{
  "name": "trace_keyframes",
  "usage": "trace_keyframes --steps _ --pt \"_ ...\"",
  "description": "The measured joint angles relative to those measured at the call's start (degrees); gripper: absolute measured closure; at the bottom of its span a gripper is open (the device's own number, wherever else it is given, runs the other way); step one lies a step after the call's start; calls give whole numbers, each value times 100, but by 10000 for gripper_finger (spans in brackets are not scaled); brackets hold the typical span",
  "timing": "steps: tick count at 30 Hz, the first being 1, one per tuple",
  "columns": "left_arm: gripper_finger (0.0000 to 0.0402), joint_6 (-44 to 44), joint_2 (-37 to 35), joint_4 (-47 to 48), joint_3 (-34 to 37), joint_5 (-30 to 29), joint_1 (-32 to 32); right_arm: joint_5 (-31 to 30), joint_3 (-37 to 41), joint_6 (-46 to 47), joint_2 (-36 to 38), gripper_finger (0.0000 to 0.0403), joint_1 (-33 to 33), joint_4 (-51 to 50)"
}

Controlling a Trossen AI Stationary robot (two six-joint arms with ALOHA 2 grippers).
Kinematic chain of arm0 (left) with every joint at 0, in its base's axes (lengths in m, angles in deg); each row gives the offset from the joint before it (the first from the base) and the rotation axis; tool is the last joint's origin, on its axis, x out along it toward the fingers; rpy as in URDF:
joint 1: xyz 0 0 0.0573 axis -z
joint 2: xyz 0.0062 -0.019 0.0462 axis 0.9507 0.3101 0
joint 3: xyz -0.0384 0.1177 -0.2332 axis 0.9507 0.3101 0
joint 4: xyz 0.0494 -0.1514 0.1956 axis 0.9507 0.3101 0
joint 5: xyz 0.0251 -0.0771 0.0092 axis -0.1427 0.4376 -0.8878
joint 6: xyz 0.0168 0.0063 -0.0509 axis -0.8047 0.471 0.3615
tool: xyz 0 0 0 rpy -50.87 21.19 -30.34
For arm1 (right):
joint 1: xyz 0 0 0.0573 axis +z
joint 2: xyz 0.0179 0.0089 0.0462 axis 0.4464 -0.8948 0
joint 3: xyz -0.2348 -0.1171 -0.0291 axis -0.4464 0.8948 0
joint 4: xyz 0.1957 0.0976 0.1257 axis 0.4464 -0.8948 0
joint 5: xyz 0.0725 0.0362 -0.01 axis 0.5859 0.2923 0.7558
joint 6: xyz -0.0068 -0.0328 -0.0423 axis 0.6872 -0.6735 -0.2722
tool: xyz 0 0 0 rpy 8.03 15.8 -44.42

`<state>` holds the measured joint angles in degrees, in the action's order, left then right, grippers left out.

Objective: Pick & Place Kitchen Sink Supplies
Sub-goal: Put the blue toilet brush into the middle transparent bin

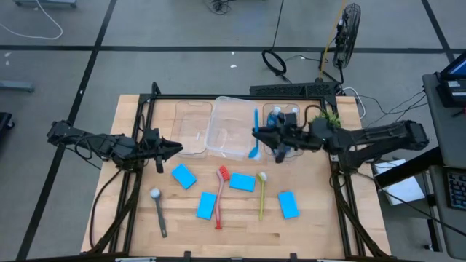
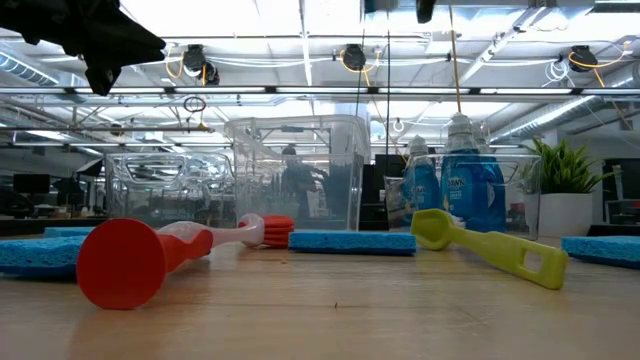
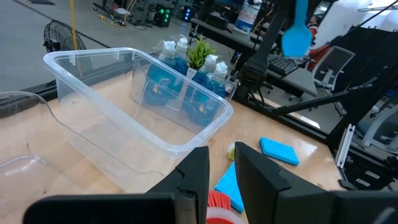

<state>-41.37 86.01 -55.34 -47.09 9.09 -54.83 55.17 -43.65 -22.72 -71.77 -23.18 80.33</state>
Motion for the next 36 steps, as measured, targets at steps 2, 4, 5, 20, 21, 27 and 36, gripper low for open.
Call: trace_keyframes --steps 2,4,5,20,21,27,36 --pt "325 0 2 0 0 2 0 3 -180 -138 -185 356 -125 -2" --pt "325 0 0 0 0 0 0 4 -337 -241 -378 356 -243 -5" --pt "325 -1 2 1 0 2 0 3 -412 -296 -477 356 -304 7" --pt "325 -4 0 0 0 2 0 -16 -993 -646 -2008 356 -1078 171" --pt "325 -8 0 0 0 0 0 -18 -1048 -648 -2110 356 -1121 177" --pt "325 -13 2 2 0 1 1 -127 -1272 -601 -2478 356 -1334 -76" --pt "325 -11 0 2 0 -304 1 -164 -1281 -325 -2947 356 -1457 -334"
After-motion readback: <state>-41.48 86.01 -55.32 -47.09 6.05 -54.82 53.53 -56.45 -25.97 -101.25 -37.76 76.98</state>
